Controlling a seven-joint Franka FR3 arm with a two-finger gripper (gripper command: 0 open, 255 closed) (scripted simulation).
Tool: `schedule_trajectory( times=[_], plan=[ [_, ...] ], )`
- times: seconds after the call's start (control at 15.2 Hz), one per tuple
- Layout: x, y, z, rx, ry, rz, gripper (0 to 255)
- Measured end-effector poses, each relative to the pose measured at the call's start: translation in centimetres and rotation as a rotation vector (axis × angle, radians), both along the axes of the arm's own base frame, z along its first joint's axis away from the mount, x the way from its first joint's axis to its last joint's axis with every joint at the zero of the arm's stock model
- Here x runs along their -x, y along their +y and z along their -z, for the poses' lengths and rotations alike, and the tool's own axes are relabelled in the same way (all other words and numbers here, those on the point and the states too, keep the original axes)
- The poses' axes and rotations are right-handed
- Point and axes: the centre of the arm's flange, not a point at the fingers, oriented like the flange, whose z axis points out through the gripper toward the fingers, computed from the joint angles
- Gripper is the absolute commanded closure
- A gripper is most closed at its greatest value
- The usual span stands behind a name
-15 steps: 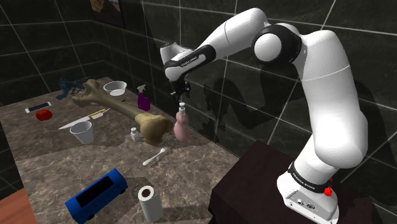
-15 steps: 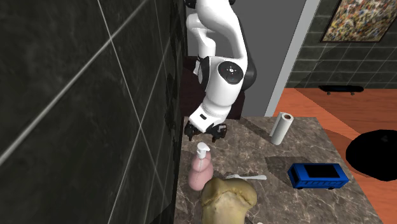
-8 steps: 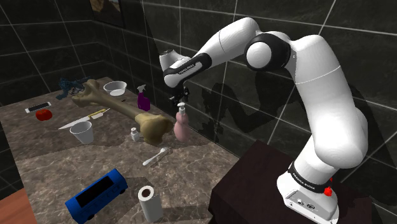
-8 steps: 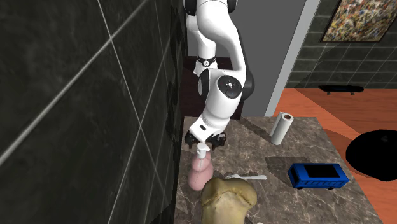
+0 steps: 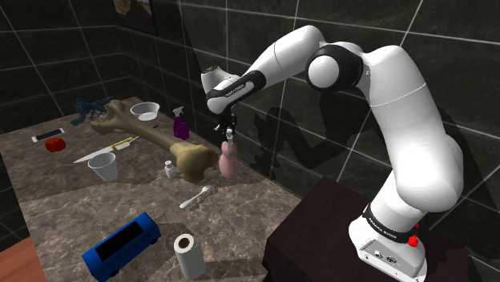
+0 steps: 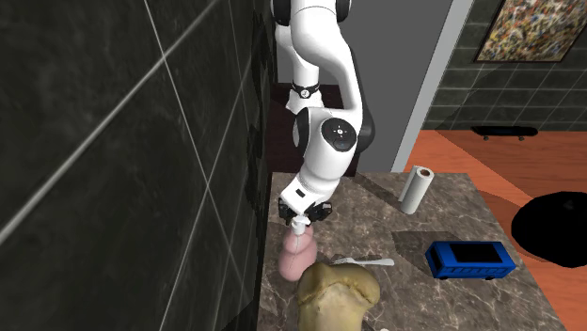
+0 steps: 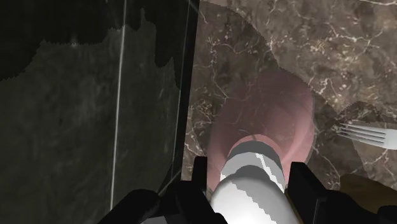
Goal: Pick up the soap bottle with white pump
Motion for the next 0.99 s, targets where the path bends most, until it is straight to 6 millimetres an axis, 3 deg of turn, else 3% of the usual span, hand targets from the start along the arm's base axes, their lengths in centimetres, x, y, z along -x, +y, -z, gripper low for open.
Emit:
schedule_trajectory(
  times=[0.4, 0.99],
  plan=[
    [0.0, 0.0, -0.2, 0.000, 0.002, 0.000, 255],
    [0.1, 0.0, -4.7, 0.001, 0.002, 0.001, 255]
  ],
)
